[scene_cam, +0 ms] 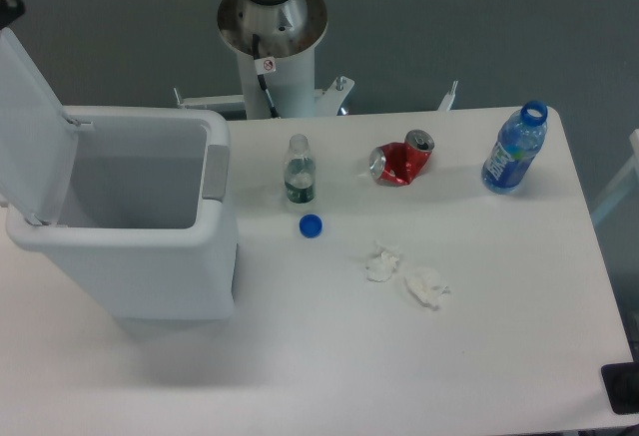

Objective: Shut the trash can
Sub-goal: 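Position the gripper behind the raised lid of the white trash can, then push the lid forward and down with the gripper fingers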

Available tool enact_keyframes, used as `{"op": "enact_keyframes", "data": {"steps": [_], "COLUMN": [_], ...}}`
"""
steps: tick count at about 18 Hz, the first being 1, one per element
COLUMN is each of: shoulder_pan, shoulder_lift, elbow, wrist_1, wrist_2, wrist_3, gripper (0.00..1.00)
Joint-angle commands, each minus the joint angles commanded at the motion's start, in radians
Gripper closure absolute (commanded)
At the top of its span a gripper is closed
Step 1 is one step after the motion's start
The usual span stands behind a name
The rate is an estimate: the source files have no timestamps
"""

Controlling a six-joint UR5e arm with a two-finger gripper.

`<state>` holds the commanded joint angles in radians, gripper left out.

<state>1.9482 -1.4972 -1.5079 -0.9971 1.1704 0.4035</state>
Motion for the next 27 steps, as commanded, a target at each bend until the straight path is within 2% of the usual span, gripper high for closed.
{"op": "enact_keyframes", "data": {"steps": [6,10,21,27], "shoulder_pan": [0.0,0.003,0.011,0.1], "shoulder_lift": [0.008,0.021,0.037,0.035], "elbow": [-0.002,0.0,-0.02,-0.023], "wrist_1": [-0.009,-0.044,-0.06,-0.06], "wrist_2": [0.118,0.129,0.281,0.281], "wrist_3": [-0.003,-0.005,-0.02,-0.043], "gripper": [0.94,0.94,0.94,0.93]}}
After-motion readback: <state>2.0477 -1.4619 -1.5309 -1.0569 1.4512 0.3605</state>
